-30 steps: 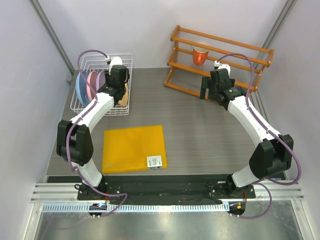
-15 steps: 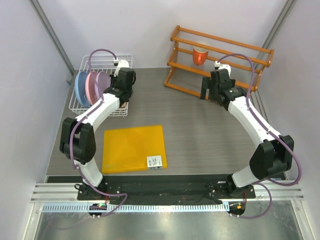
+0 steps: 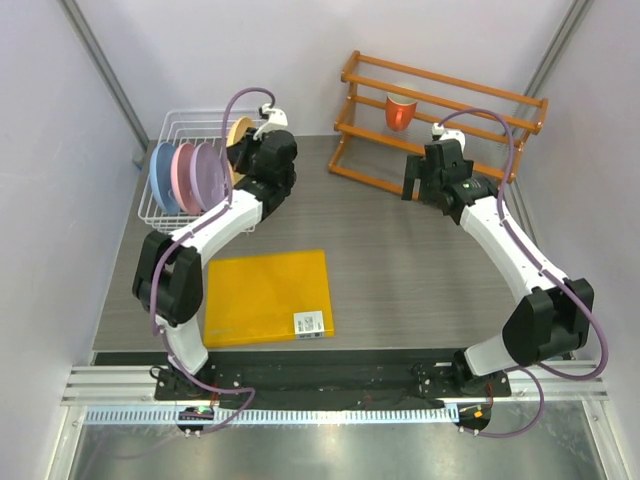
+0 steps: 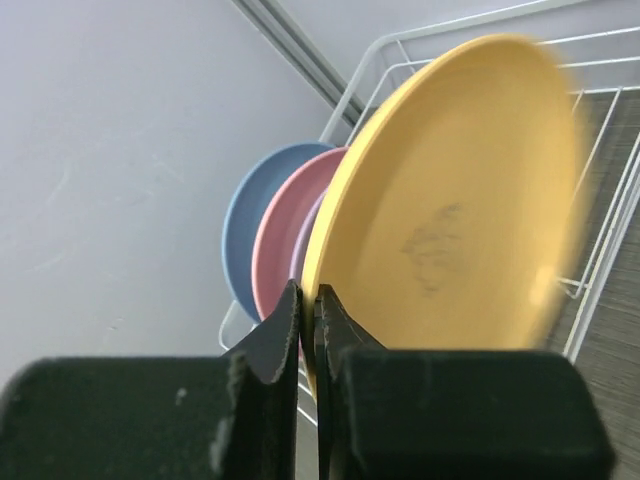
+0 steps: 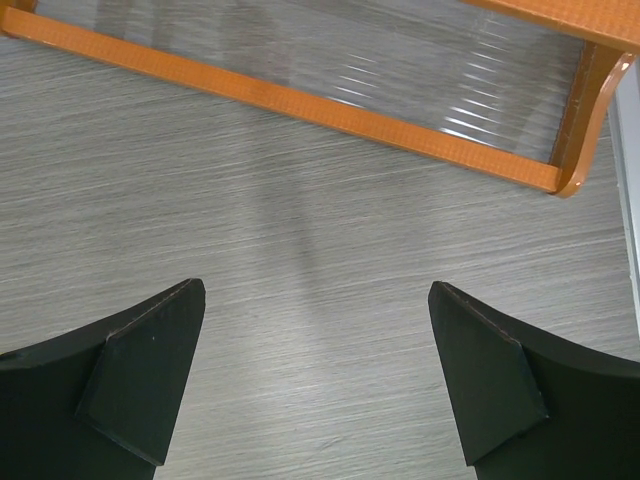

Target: Unload the plates from the dish rack

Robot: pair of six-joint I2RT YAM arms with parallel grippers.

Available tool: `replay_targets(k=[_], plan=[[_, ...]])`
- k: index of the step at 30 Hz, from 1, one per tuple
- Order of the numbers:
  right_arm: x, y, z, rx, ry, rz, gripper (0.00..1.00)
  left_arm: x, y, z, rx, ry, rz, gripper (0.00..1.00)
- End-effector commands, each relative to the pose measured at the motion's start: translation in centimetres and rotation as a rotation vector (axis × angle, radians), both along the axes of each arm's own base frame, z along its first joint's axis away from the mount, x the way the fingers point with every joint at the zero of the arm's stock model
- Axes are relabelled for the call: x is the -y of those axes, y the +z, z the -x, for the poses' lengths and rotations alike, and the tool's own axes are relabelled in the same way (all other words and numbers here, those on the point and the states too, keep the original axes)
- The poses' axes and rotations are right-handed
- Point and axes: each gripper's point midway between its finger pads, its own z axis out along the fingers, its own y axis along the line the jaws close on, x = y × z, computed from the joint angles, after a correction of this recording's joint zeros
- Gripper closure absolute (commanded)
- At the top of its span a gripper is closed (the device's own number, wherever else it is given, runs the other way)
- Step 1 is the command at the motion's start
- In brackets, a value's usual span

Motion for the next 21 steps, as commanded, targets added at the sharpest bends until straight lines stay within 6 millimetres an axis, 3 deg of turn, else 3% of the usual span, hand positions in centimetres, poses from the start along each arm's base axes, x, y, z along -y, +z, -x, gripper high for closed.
replay_targets(k=[1, 4, 5, 6, 11, 15, 21], plan=[[-1.1, 2.2, 0.5, 0.051, 0.041, -0.067, 0.01, 0.2, 4.6, 1.1, 0.158, 0.072, 0.009, 1.0], [-2.1, 2.9, 0.7, 0.067, 0.086, -0.116, 0.02, 0.6, 6.0, 1.8, 0.164, 0.041, 0.036, 1.0], [-2.4, 3.2, 0.6, 0.078, 0.095, -0.13, 0.03, 1.2, 7.4, 1.9, 0.227, 0.006, 0.12, 1.0], [-2.8, 3.6, 0.7, 0.089, 0.111, -0.149, 0.03, 1.4, 6.6, 2.2, 0.153, -0.024, 0.099, 1.0], [-6.3, 5.0, 0.8, 0.132, 0.224, -0.31, 0.05, 3.7, 6.4, 2.9, 0.099, -0.186, 0.254, 1.0], [-10.1, 5.7, 1.2, 0.148, 0.342, -0.444, 0.06, 7.0, 3.3, 4.0, -0.027, -0.346, 0.422, 1.0], [-13.9, 5.5, 1.5, 0.156, 0.424, -0.568, 0.06, 11.1, -0.2, 5.2, -0.118, -0.503, 0.649, 1.0]])
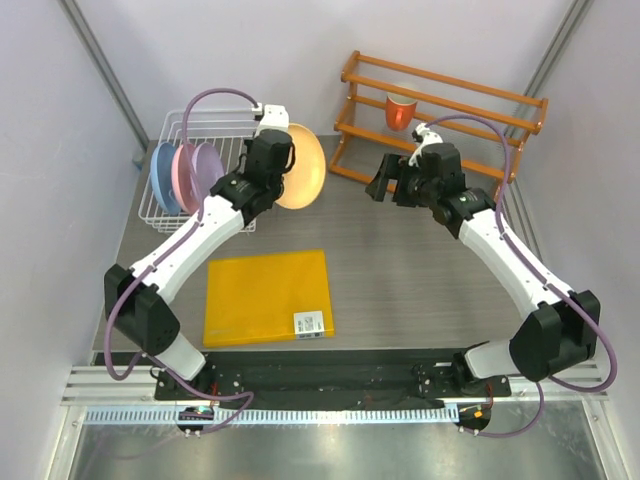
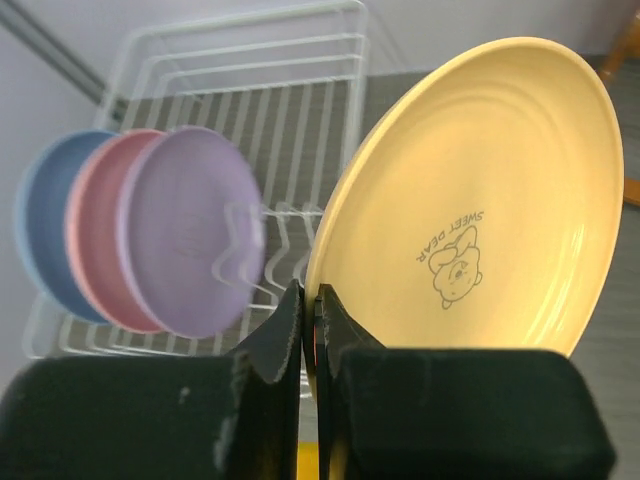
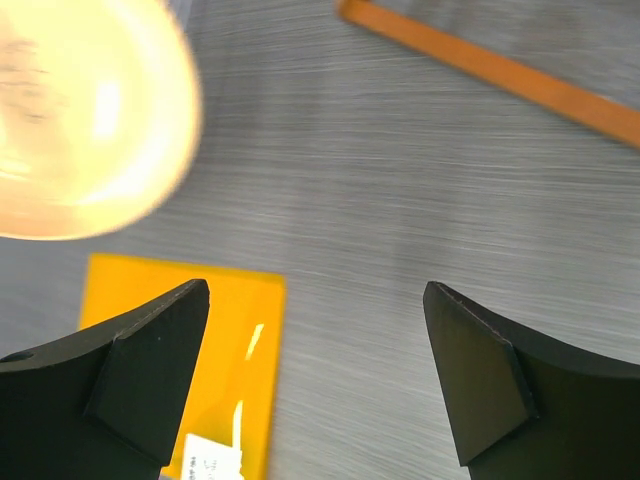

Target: Unload the plates from the dish rack

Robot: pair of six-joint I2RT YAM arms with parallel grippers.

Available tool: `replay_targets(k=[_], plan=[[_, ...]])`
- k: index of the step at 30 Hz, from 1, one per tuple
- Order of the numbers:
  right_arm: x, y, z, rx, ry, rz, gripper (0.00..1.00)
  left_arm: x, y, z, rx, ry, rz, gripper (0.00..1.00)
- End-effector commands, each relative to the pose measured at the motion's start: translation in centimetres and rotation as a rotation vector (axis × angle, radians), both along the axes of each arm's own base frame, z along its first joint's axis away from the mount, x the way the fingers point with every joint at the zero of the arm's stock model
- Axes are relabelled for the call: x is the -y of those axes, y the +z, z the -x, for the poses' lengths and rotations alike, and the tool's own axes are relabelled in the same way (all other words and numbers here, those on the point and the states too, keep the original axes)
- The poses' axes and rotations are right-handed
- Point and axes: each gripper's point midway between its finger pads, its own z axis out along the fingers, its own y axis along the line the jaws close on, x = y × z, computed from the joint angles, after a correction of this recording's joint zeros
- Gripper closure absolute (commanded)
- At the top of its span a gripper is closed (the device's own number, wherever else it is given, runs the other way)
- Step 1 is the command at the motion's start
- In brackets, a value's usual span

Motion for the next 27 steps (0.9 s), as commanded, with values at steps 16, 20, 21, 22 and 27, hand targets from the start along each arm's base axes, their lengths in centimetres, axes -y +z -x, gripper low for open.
replay_targets(k=[16, 20, 21, 22, 27], plan=[[-4.0, -5.2, 0.1, -0.077, 0.033, -0.169, 0.1, 9.1, -4.0, 4.5, -0.178, -0.343, 0.533, 1.0], [-4.2, -7.0, 0.2, -0.119, 0.038, -0.161, 0.36, 9.3, -3.7, 4.9, -0.169, -0.365, 0.558, 1.0], [-4.4, -7.3, 0.3, -0.126, 0.049, -0.161, 0.63, 9.5, -3.6, 5.1, -0.17, -0.376, 0.564, 1.0], [-4.6, -7.4, 0.3, -0.131, 0.059, -0.167, 0.78, 9.5, -3.4, 5.1, -0.165, -0.38, 0.571, 1.0], [-4.0, -7.8, 0.6, -0.126, 0.035, -0.157, 0.99, 9.1, -4.4, 5.2, -0.167, -0.361, 0.557, 0.9]])
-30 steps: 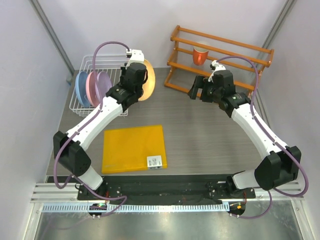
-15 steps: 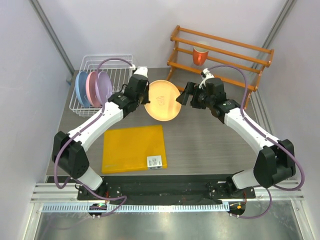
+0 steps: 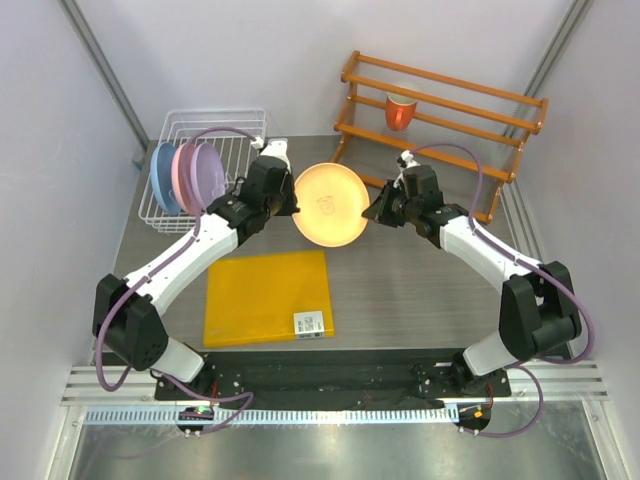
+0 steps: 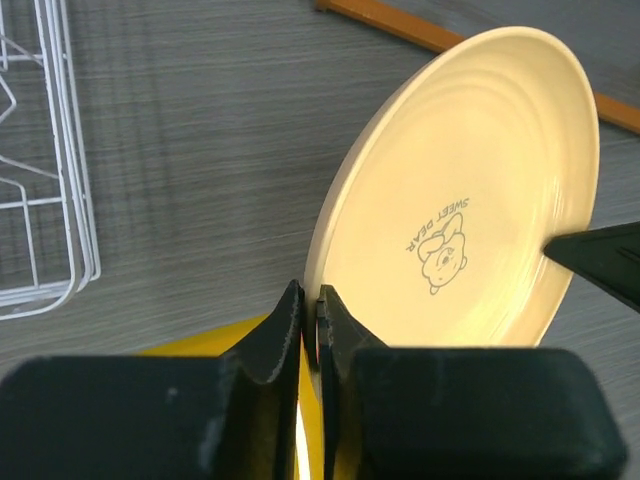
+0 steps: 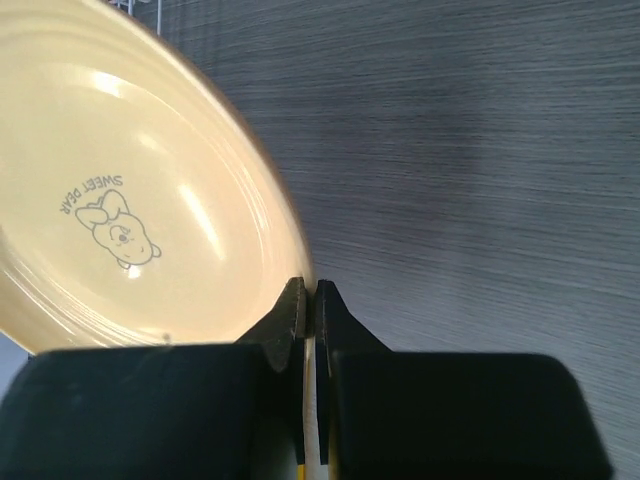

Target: Unload the plates from the dish rack

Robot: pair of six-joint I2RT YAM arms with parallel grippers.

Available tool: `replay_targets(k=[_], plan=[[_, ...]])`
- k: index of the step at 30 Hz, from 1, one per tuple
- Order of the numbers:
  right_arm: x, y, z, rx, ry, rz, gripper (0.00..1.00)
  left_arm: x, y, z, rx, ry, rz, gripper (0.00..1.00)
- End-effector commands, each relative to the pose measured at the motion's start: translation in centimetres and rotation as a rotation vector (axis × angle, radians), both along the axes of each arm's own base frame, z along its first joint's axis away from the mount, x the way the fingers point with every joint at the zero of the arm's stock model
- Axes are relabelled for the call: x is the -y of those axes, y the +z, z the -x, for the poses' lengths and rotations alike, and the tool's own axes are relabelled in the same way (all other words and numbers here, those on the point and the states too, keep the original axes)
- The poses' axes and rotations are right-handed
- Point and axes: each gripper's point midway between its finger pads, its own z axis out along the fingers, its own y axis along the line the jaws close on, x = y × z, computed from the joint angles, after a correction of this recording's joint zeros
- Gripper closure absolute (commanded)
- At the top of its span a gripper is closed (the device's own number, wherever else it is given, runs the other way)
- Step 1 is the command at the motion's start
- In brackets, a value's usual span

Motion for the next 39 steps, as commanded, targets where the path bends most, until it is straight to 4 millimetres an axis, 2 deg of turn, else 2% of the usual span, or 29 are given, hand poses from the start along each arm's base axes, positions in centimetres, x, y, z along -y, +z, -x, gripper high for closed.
replay_targets(k=[1, 2, 3, 4, 5, 7, 8, 13, 17, 24, 30, 31, 33, 34, 35, 39], plan=[[0.9, 0.6, 0.0, 0.045, -0.037, 0.024, 0.99, 0.2, 2.8, -0.6, 0.091, 0.021, 0.063, 0.73], [1.8, 0.4, 0.0, 0.043, -0.068, 0.047, 0.99, -0.6, 2.3, -0.8, 0.09, 0.048, 0.025, 0.48], [2.8, 0.7, 0.1, 0.052, -0.11, 0.074, 0.99, -1.3, 2.0, -0.9, 0.089, 0.075, -0.007, 0.46], [3.6, 0.1, 0.5, 0.028, -0.127, 0.1, 0.99, -2.8, 1.5, -1.1, 0.09, 0.135, -0.064, 0.43], [4.3, 0.0, 0.7, 0.023, -0.143, 0.113, 0.99, -3.5, 1.2, -1.2, 0.094, 0.151, -0.108, 0.24], [5.4, -0.6, 1.5, -0.005, -0.163, 0.143, 0.99, -5.2, 0.7, -1.3, 0.098, 0.205, -0.174, 0.12], [5.9, -0.9, 1.7, -0.012, -0.17, 0.154, 0.99, -6.3, 1.0, -1.5, 0.117, 0.242, -0.218, 0.03], [7.7, -4.3, 3.5, -0.108, -0.2, 0.214, 0.99, -9.4, 1.3, -1.9, 0.158, 0.352, -0.331, 0.01], [9.3, -6.9, 3.8, -0.17, -0.241, 0.262, 0.99, -11.5, 1.4, -2.6, 0.167, 0.407, -0.393, 0.01], [10.8, -8.8, 3.7, -0.233, -0.267, 0.284, 0.99, -17.3, 0.9, -4.0, 0.143, 0.527, -0.366, 0.0], [11.5, -10.3, 4.0, -0.284, -0.279, 0.309, 0.98, -19.7, 1.4, -5.1, 0.159, 0.573, -0.36, 0.01], [11.6, -10.4, 3.9, -0.288, -0.283, 0.309, 0.96, -20.0, 1.3, -5.3, 0.156, 0.58, -0.365, 0.01], [11.8, -10.6, 4.0, -0.294, -0.292, 0.322, 0.8, -20.5, 1.0, -5.8, 0.152, 0.593, -0.378, 0.01], [12.0, -10.6, 4.0, -0.294, -0.297, 0.33, 0.71, -20.7, 0.9, -6.0, 0.153, 0.597, -0.381, 0.0], [12.2, -10.5, 3.9, -0.29, -0.307, 0.335, 0.55, -21.4, 0.8, -6.1, 0.151, 0.62, -0.398, 0.01], [12.9, -9.7, 4.3, -0.271, -0.318, 0.36, 0.52, -22.5, 0.1, -7.2, 0.158, 0.664, -0.478, 0.0]])
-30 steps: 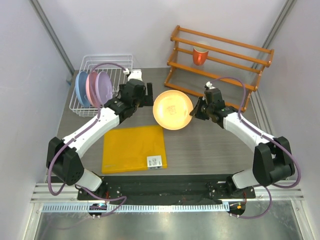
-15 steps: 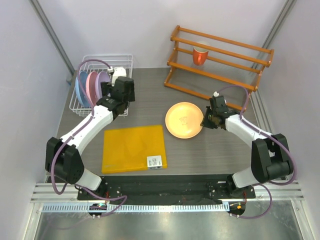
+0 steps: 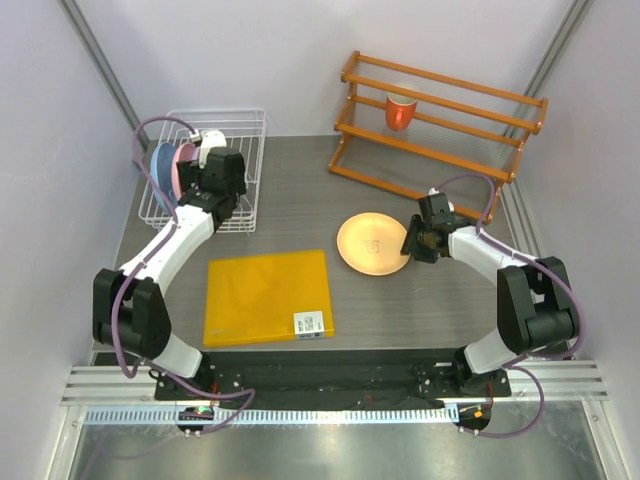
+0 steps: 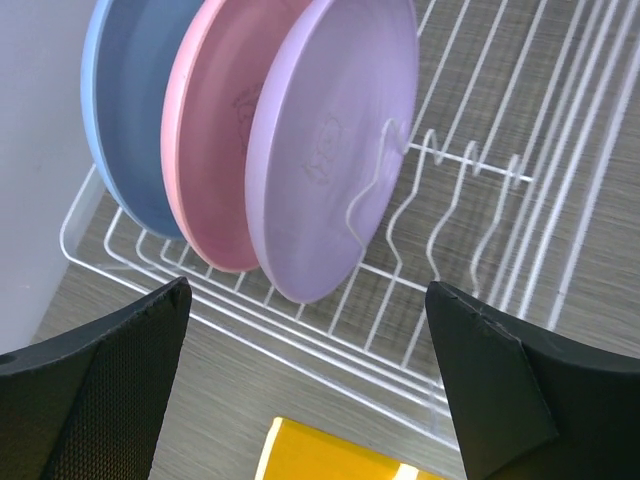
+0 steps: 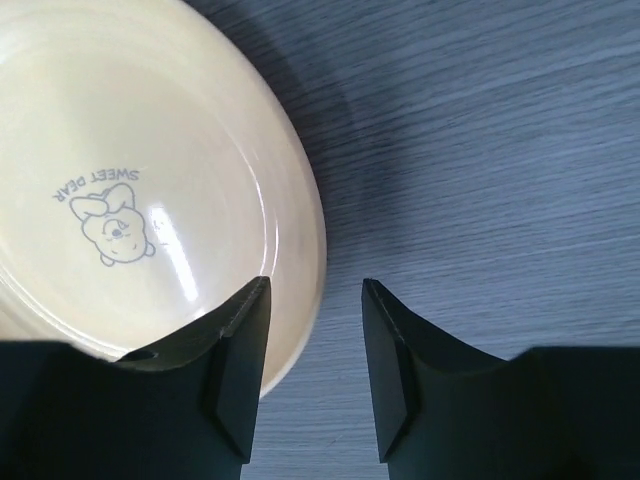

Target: Unload the plates from the dish rack

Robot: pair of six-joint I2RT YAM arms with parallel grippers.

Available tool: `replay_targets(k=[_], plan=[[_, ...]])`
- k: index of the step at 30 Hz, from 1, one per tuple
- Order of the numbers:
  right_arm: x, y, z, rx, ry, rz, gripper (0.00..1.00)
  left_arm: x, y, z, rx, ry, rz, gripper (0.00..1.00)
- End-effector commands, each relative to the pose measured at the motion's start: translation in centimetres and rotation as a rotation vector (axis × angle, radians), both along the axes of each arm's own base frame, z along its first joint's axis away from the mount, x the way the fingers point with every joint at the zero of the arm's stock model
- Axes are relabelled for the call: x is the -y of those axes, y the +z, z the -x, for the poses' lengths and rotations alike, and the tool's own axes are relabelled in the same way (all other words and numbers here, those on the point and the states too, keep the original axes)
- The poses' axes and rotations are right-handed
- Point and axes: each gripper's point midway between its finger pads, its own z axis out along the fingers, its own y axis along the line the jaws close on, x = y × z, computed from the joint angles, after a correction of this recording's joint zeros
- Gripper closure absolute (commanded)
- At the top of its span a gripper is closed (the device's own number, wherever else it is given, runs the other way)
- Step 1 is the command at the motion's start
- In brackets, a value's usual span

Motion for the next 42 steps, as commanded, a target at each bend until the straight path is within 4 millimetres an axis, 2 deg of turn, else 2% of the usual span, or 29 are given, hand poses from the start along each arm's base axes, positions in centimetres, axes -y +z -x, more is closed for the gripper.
replay_targets(k=[1, 9, 12, 15, 16, 18, 19, 22, 30, 33, 36, 42], plan=[[1.0, 2.6, -0.9, 0.084, -0.019, 0.04, 0.52, -1.6, 1.2, -2.0, 0.057, 0.07, -0.086, 0.01], [2.2, 5.0, -0.1, 0.118, -0.011, 0.098, 0.52, -2.9, -0.8, -4.0, 0.027, 0.109, -0.104, 0.02], [2.6, 5.2, 0.2, 0.124, -0.013, 0.11, 0.52, -3.4, -1.9, -4.4, 0.013, 0.12, -0.09, 0.13], [2.9, 5.1, 0.6, 0.121, -0.017, 0.121, 0.53, -3.5, -2.4, -4.6, 0.006, 0.122, -0.079, 0.36], [2.9, 5.0, 0.6, 0.12, -0.015, 0.123, 0.53, -3.5, -2.4, -4.6, 0.006, 0.123, -0.078, 0.51], [2.9, 4.7, 0.7, 0.111, -0.012, 0.125, 0.53, -3.5, -2.3, -4.5, 0.011, 0.13, -0.077, 0.68], [2.9, 4.6, 0.8, 0.107, -0.015, 0.125, 0.53, -3.6, -2.1, -4.5, 0.016, 0.135, -0.079, 0.8], [2.8, 4.4, 0.8, 0.1, -0.009, 0.127, 0.53, -3.9, -1.3, -4.2, 0.033, 0.152, -0.084, 0.98], [3.0, 3.9, 1.0, 0.083, -0.008, 0.131, 0.53, -5.2, 1.9, -3.1, 0.09, 0.226, -0.183, 1.0], [3.0, 4.4, 0.9, 0.098, -0.011, 0.133, 0.51, -5.3, 2.6, -2.5, 0.108, 0.262, -0.239, 1.0], [3.2, 5.1, 0.9, 0.116, -0.013, 0.14, 0.43, -4.9, 3.5, -2.3, 0.126, 0.278, -0.3, 1.0], [3.7, 6.2, 1.0, 0.137, -0.025, 0.159, 0.42, -4.9, 5.0, -1.1, 0.136, 0.37, -0.401, 1.0]])
